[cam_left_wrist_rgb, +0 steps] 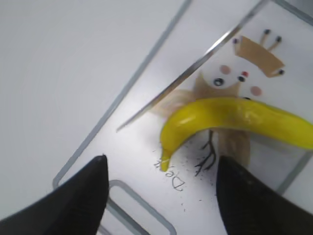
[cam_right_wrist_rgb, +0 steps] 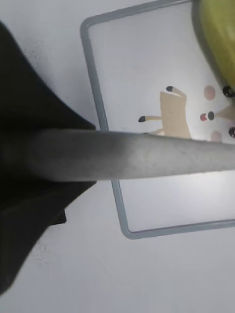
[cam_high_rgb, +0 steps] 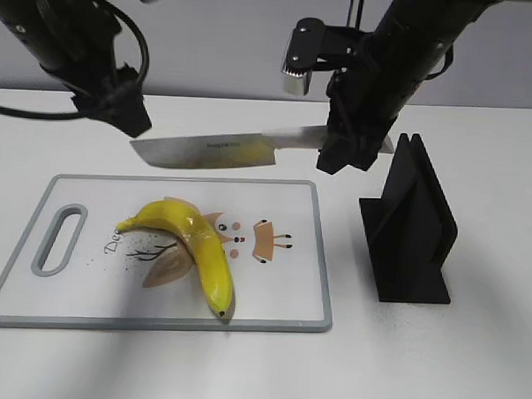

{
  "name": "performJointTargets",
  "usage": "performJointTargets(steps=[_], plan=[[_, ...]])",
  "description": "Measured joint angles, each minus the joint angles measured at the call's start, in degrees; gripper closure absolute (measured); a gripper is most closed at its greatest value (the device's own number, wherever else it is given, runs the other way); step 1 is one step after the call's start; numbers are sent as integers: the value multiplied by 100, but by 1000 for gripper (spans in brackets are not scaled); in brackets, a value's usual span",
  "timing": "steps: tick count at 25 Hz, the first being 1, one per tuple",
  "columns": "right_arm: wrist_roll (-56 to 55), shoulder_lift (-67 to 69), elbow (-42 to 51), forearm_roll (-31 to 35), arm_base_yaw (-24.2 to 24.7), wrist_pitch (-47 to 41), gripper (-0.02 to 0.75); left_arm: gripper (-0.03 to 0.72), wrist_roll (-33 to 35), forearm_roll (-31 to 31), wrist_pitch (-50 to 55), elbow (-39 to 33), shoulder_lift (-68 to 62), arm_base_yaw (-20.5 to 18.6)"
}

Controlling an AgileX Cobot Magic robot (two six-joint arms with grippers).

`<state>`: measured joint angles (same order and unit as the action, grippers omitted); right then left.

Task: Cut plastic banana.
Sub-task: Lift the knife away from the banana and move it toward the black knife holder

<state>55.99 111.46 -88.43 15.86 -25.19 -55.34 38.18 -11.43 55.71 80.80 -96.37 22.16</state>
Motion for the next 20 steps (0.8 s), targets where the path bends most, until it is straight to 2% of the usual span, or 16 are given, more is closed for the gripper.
performJointTargets(steps=[4,7,11,15,20], plan=[[-1552,-11,-393,-33,0,-72,570,68,-1083,69,104,132,11,-578],[-2470,-31,-692,-33,0,-329,570,90,-1739,90,603,132,11,-1021],[-3577,-68,-814,-33,0,-906,570,95,-2348,158,1279,136,11,-1530],[-4331,-79,-809,57,0,-1421,570,97,-2520,373,1375,29,120,-1697],[-4911,-524,-367,225,0,-1284,570,97,-2576,422,1383,-795,793,-1696]])
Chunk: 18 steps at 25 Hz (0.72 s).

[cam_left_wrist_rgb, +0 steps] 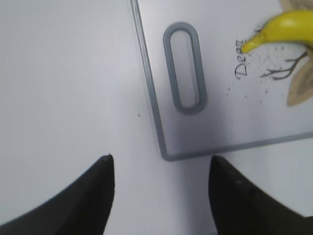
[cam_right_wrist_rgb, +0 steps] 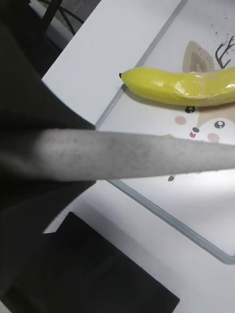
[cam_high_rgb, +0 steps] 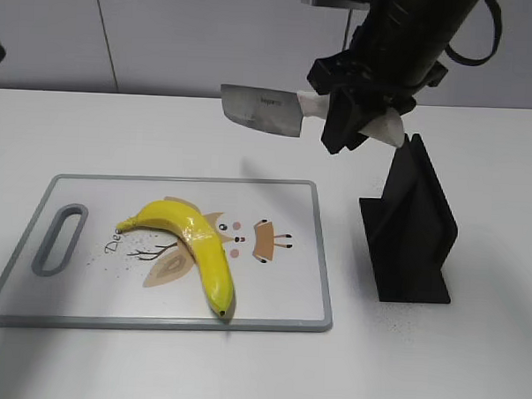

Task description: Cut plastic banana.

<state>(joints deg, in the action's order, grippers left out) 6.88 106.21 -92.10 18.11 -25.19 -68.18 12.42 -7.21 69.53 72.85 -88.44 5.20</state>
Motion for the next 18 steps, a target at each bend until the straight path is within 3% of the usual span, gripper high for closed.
performJointTargets(steps=[7,18], plan=[[-913,-1222,1226,-85,0,906,570,99,-18,10,20,-1271,1329,0],[-3021,-2499,2581,-1537,0,1491,570,100,-18,-2,-485,-3048,3623,0]])
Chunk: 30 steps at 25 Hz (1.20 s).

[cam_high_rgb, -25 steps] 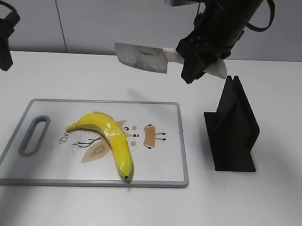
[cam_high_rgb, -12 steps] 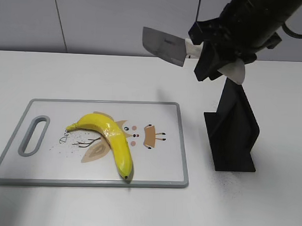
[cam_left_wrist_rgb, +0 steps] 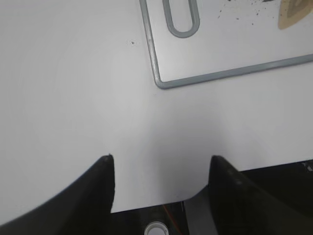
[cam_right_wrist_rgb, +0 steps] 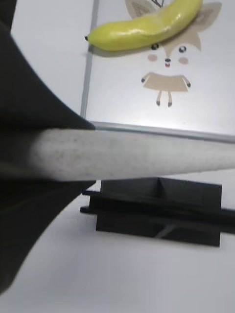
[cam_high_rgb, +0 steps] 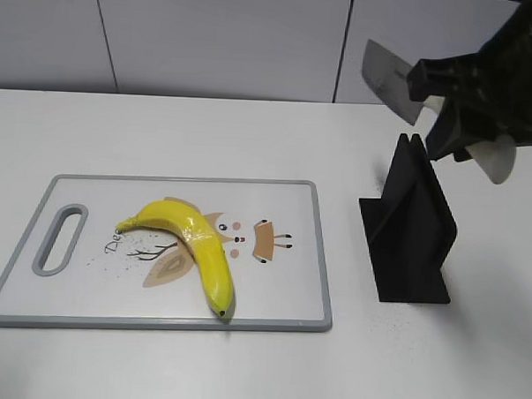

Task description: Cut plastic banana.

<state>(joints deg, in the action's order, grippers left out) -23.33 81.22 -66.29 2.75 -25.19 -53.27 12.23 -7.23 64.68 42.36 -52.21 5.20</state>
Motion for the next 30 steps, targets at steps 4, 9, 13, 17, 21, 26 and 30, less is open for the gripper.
performJointTargets(steps=[4,9,13,17,21,26,30], plan=[[-386,-293,234,-390,0,50,570,100,0,0,-71,-585,877,0],[-461,-375,439,-432,0,59,570,100,0,-7,-65,-1019,2004,0],[-632,-375,707,-587,0,166,570,100,0,-13,-149,-1236,2989,0],[-706,-375,969,-674,0,366,570,100,0,-13,-148,-1378,3870,0],[-711,-375,1156,-690,0,595,570,100,0,-13,-154,-1378,4610,0],[-716,-370,1273,-711,0,817,570,100,0,-19,-152,-1378,5233,0],[-716,-269,1273,-735,0,858,570,100,0,-19,-146,-1378,5241,0]])
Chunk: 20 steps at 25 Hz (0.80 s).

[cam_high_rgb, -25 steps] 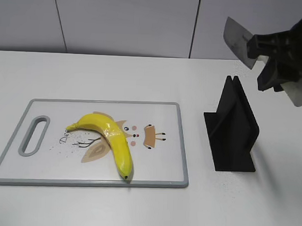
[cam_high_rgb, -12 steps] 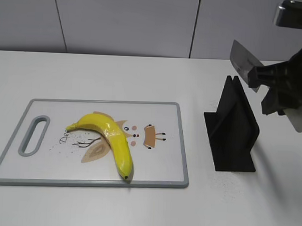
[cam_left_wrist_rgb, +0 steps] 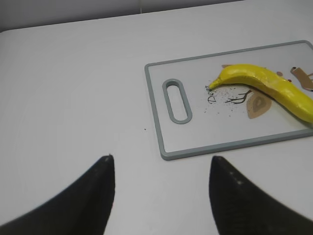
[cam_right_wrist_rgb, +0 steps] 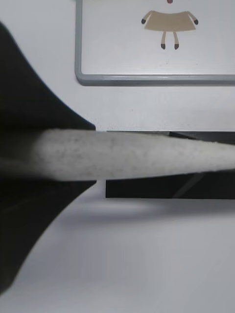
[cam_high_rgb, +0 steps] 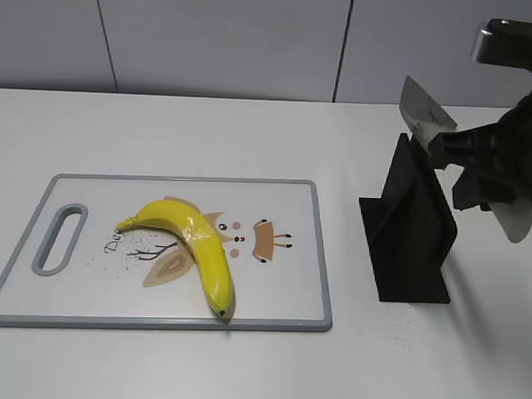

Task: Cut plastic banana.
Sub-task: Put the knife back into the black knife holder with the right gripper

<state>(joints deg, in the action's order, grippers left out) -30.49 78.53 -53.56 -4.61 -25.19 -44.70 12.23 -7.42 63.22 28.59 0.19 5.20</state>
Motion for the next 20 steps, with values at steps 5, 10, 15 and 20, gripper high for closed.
performJointTargets(steps=[5,10,15,20], plan=[[0,410,0,-3,0,13,570,100,0,0,0,0,0,0],[-9,714,0,176,0,-12,570,100,0,0,0,0,0,0],[0,743,0,499,0,-130,559,100,0,0,0,0,0,0],[101,743,0,613,0,-445,299,100,0,0,0,0,0,0]])
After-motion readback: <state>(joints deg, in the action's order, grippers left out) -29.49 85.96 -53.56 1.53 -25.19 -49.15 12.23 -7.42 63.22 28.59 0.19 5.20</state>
